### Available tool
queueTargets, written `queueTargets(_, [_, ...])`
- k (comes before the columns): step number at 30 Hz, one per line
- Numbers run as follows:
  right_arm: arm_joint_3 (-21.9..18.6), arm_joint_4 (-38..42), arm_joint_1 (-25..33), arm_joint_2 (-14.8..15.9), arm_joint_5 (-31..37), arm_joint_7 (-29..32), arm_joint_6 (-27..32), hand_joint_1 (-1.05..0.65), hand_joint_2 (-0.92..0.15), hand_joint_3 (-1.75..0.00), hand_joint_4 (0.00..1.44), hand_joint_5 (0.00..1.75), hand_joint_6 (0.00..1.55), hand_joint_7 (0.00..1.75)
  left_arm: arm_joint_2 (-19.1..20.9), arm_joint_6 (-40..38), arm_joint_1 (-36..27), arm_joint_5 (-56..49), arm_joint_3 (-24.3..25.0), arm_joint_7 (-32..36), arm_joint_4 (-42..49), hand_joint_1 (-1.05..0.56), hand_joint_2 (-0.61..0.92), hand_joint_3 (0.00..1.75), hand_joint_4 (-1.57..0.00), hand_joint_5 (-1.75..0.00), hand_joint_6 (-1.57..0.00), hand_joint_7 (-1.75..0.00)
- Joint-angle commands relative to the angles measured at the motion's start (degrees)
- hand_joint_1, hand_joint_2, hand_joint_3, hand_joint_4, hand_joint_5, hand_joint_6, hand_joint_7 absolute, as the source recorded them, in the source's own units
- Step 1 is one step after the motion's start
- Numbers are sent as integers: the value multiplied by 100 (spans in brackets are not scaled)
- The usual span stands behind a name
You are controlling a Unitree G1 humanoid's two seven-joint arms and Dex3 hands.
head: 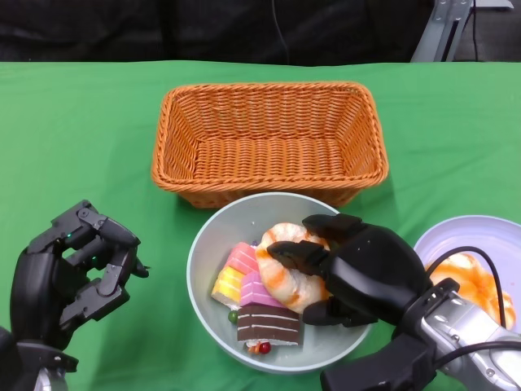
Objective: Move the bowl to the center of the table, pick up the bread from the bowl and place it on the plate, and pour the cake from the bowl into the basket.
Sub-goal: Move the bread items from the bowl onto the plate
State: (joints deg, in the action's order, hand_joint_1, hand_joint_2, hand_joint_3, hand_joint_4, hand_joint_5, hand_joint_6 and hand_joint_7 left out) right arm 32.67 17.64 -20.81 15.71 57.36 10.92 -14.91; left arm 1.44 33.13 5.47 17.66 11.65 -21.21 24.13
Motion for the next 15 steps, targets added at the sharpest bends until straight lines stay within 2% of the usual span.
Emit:
queueTargets(1, [114, 221, -62, 14, 54, -43, 106, -87, -92, -16, 34, 1, 43, 0, 35, -28, -82, -52, 20, 95, -82, -6, 69, 87, -75, -162, -77, -129])
queueTargets(15, [560, 558, -311, -39, 213, -22, 369, -84, -92, -17, 35, 2, 42, 0, 60, -61, -83, -1, 14, 53, -76, -5, 67, 92, -75, -161, -77, -130])
